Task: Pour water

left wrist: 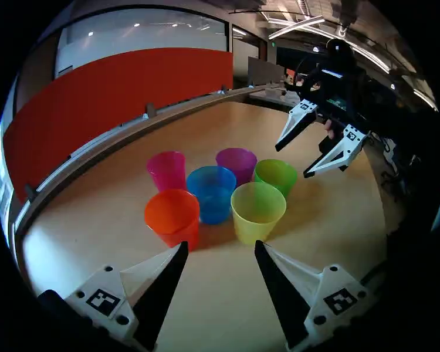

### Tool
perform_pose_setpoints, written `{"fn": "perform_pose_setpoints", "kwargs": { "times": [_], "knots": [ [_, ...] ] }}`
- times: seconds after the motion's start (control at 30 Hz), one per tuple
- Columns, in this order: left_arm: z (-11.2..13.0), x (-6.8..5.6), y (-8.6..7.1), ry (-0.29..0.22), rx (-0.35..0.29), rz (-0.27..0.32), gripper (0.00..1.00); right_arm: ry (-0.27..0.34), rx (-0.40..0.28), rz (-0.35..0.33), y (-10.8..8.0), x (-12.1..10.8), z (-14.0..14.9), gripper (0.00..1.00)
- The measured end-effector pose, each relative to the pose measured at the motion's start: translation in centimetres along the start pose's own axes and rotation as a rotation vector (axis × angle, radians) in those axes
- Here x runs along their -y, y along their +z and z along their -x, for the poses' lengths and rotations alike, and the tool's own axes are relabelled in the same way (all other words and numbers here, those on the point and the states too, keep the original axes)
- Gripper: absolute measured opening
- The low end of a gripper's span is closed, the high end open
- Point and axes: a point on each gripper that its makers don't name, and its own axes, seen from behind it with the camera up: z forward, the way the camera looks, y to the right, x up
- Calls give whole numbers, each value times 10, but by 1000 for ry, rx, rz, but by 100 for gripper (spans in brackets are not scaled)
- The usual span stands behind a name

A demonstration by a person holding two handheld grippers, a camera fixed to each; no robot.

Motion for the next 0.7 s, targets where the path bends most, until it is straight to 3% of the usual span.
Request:
{"fn": "perform_pose_setpoints", "kwargs": {
  "times": [0.7],
  "knots": [
    [6,4,16,16,38,13,84,-18,52,-12,21,5,22,100]
  ]
}}
